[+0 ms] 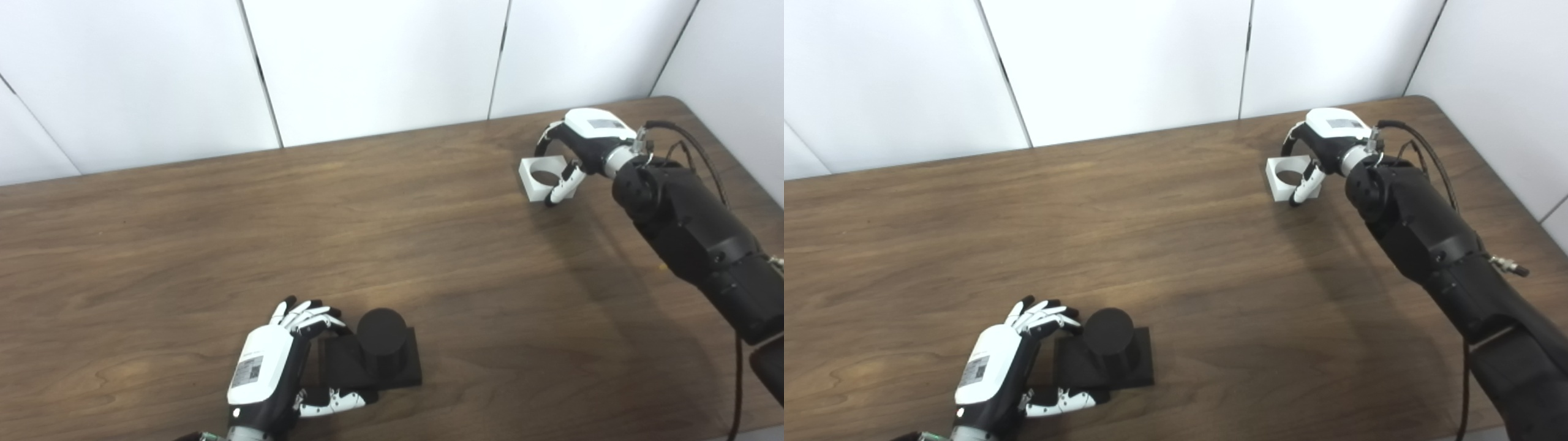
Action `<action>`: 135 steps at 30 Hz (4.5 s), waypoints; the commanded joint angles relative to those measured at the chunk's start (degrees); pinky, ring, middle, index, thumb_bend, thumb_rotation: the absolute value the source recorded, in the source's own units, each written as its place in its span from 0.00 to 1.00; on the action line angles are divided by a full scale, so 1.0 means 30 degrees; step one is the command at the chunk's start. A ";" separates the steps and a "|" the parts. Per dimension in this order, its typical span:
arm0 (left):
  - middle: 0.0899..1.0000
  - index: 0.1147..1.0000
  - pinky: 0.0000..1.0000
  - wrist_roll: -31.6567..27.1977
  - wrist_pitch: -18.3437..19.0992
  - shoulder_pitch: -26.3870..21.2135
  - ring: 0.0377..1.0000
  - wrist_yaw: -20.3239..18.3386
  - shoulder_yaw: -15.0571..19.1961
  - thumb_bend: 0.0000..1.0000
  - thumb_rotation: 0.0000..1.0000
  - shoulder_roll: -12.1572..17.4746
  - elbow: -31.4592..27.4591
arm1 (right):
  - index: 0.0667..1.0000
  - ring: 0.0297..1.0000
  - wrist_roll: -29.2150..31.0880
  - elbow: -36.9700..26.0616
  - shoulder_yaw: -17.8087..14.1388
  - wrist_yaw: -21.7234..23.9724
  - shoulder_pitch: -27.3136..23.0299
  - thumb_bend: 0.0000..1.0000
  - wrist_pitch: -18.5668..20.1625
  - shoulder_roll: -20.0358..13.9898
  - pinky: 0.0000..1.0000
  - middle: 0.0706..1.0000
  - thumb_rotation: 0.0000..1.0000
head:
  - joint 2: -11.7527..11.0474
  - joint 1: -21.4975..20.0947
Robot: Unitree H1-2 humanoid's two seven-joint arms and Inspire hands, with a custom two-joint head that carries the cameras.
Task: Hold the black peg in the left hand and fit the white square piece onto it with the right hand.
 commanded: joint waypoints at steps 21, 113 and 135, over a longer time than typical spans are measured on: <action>0.76 0.42 0.99 0.0693 0.0321 0.0334 0.86 -0.1103 -0.0307 0.52 0.05 -0.0188 -0.0312 | 0.45 0.89 -0.0756 0.0482 0.0054 -0.0304 -0.1321 0.53 -0.1642 -0.0640 0.83 0.80 0.13 | 0.0102 0.0097; 0.75 0.42 0.97 0.2317 0.1414 -0.0288 0.86 -0.1649 -0.1263 0.52 0.05 -0.1729 -0.0729 | 0.45 0.89 -0.0273 -1.8719 0.1619 1.2472 0.2401 0.52 -0.1549 0.5098 0.89 0.74 0.13 | 0.0896 0.1521; 0.75 0.42 0.97 0.2413 0.1421 -0.0328 0.86 -0.1815 -0.1274 0.52 0.05 -0.1761 -0.0827 | 0.61 0.91 -0.1031 -1.8601 0.1537 1.3317 0.2488 0.94 -0.1697 0.5349 0.93 0.77 0.29 | 0.0989 0.1616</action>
